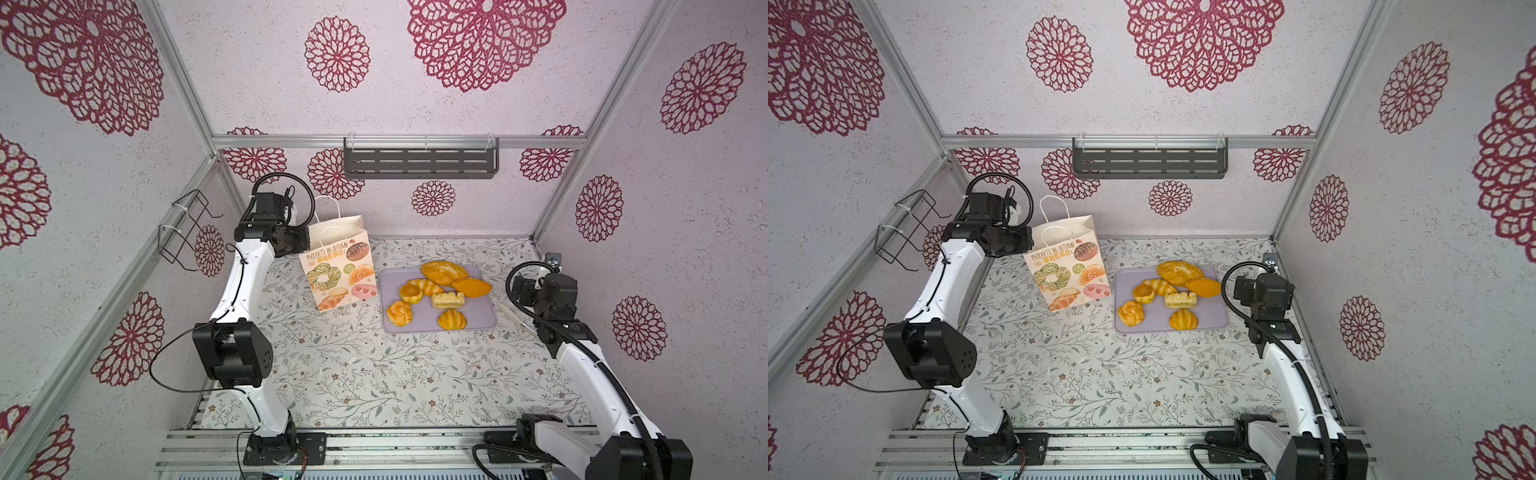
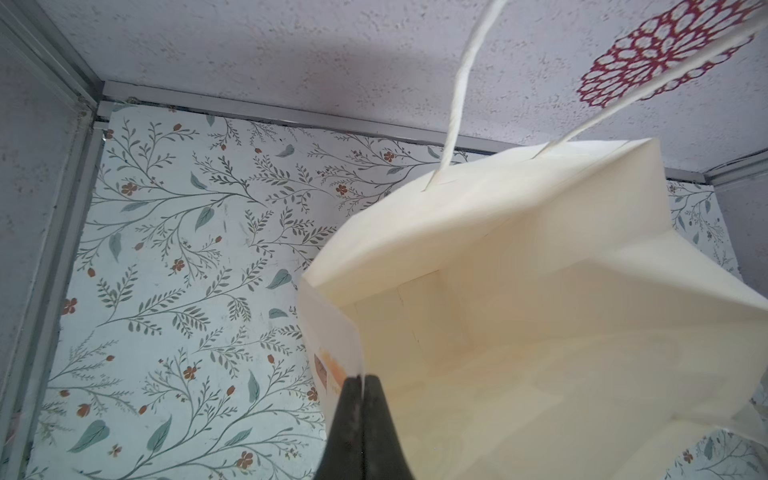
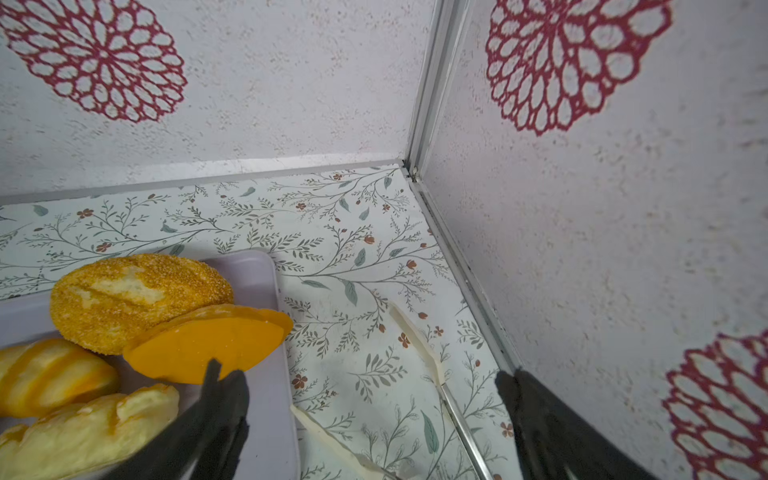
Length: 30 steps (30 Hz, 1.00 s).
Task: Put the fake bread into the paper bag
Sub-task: 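Grasp the paper bag's rim with the left gripper and lift it, then lower the right gripper over the metal tongs and close on them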
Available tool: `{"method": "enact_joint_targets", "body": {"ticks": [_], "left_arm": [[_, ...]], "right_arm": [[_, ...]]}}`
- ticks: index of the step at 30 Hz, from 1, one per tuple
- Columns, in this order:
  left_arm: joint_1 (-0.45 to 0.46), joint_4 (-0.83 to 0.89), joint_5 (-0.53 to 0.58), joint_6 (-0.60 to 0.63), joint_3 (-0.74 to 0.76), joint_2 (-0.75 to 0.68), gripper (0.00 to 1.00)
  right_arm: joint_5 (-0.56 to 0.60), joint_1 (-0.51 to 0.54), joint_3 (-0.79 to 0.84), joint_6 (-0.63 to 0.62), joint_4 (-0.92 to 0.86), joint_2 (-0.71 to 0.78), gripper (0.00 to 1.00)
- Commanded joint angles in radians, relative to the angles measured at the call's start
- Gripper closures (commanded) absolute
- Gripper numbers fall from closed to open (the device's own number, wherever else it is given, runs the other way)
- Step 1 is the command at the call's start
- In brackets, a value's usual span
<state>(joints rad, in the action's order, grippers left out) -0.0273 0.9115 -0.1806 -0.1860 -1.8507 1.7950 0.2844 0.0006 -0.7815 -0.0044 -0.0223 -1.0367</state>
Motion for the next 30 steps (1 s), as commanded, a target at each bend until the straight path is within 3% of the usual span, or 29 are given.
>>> {"method": "enact_joint_targets", "body": {"ticks": [1, 9, 17, 27, 30], "left_arm": [[-0.003, -0.046, -0.025, 0.042, 0.05, -0.057, 1.0], [0.003, -0.107, -0.065, 0.056, 0.168, -0.158, 1.0], [0.021, -0.158, -0.062, 0.084, 0.262, -0.244, 1.0], [0.038, -0.214, -0.005, 0.09, 0.336, -0.279, 1.0], [0.054, -0.217, 0.049, 0.061, 0.34, -0.283, 0.91]], "right_arm": [[0.009, -0.004, -0.038, -0.076, 0.008, 0.023, 0.01], [-0.035, -0.004, -0.049, -0.235, -0.068, 0.031, 0.01], [-0.156, -0.048, -0.085, -0.428, -0.164, -0.024, 0.01], [-0.197, -0.105, -0.084, -0.534, -0.221, -0.075, 0.01], [-0.216, -0.124, -0.002, -0.615, -0.178, -0.045, 0.01]]}}
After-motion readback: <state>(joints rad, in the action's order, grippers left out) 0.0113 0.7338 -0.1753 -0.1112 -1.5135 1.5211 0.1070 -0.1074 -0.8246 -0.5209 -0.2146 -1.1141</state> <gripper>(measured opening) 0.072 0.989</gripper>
